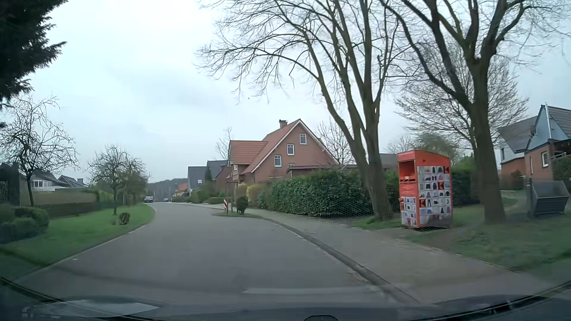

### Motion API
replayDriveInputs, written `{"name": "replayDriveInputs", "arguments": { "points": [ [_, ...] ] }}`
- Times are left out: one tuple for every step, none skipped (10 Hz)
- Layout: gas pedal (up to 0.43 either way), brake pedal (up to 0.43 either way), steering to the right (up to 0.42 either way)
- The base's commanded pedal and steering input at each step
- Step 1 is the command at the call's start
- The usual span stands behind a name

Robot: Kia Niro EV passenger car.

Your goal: Follow the waypoints while adhering to traffic rules and regulations

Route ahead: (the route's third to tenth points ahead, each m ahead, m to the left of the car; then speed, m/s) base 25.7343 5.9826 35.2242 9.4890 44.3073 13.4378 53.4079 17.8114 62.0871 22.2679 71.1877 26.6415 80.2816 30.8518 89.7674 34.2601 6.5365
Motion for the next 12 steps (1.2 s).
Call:
{"name": "replayDriveInputs", "arguments": {
  "points": [
    [0.189, 0.000, -0.139],
    [0.189, 0.000, -0.139],
    [0.197, 0.000, -0.140],
    [0.197, 0.000, -0.140],
    [0.197, 0.000, -0.142],
    [0.197, 0.000, -0.147],
    [0.197, 0.000, -0.150],
    [0.197, 0.000, -0.153],
    [0.197, 0.000, -0.154],
    [0.197, 0.000, -0.154],
    [0.197, 0.000, -0.153],
    [0.197, 0.000, -0.153]
  ]
}}
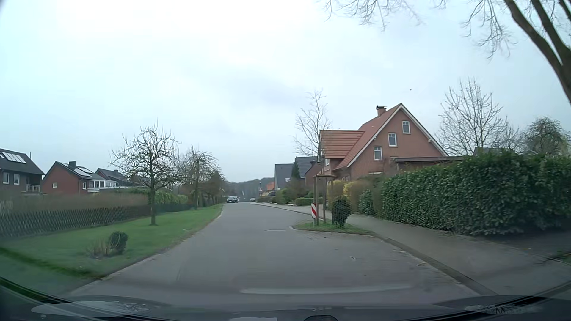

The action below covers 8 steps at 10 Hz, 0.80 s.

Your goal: Follow the waypoints while adhering to traffic rules and regulations

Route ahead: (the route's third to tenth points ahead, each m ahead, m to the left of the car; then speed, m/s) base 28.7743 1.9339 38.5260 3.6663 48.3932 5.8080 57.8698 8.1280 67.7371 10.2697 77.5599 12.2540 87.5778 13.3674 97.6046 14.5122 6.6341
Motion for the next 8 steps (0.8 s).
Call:
{"name": "replayDriveInputs", "arguments": {
  "points": [
    [0.197, 0.000, -0.152],
    [0.197, 0.000, -0.145],
    [0.197, 0.000, -0.125],
    [0.197, 0.000, -0.105],
    [0.197, 0.000, -0.085],
    [0.197, 0.000, -0.066],
    [0.197, 0.000, -0.051],
    [0.197, 0.000, -0.038]
  ]
}}
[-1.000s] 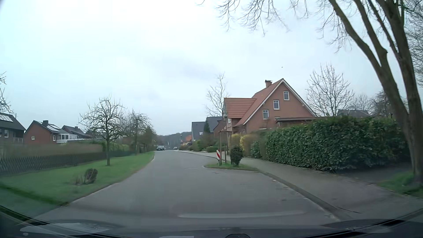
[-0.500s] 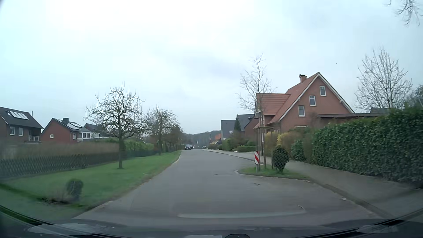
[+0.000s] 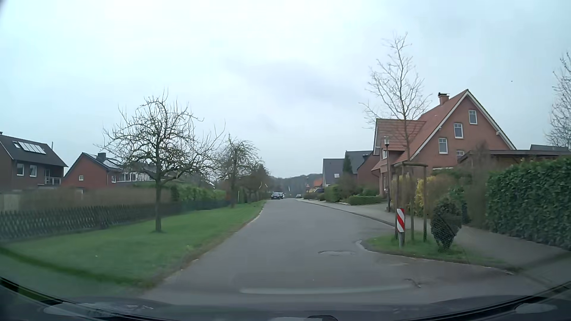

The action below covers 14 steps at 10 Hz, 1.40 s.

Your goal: Follow the waypoints while adhering to traffic rules and regulations

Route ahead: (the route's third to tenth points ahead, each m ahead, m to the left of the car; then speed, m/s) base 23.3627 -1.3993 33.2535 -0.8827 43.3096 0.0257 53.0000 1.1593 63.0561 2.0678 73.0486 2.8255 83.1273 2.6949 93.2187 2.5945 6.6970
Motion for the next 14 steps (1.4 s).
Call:
{"name": "replayDriveInputs", "arguments": {
  "points": [
    [0.197, 0.000, -0.020],
    [0.197, 0.000, -0.001],
    [0.197, 0.000, 0.007],
    [0.197, 0.000, 0.009],
    [0.197, 0.000, 0.009],
    [0.209, 0.000, 0.009],
    [0.220, 0.000, 0.009],
    [0.228, 0.000, 0.010],
    [0.240, 0.000, 0.010],
    [0.248, 0.000, 0.010],
    [0.248, 0.000, 0.010],
    [0.248, 0.000, 0.015],
    [0.248, 0.000, 0.016],
    [0.248, 0.000, 0.016]
  ]
}}
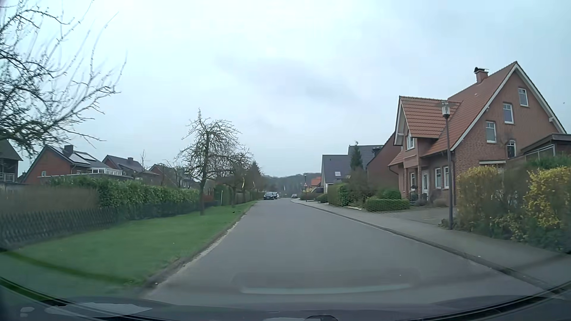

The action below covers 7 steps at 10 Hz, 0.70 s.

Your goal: Follow the waypoints while adhering to traffic rules and regulations

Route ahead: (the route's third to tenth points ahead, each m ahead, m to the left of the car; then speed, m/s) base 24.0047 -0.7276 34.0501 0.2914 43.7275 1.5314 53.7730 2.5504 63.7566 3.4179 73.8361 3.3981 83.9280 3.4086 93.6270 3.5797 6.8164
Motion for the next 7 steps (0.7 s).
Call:
{"name": "replayDriveInputs", "arguments": {
  "points": [
    [0.248, 0.000, 0.016],
    [0.248, 0.000, 0.017],
    [0.248, 0.000, 0.022],
    [0.248, 0.000, 0.023],
    [0.248, 0.000, 0.023],
    [0.248, 0.000, 0.023],
    [0.248, 0.000, 0.023]
  ]
}}
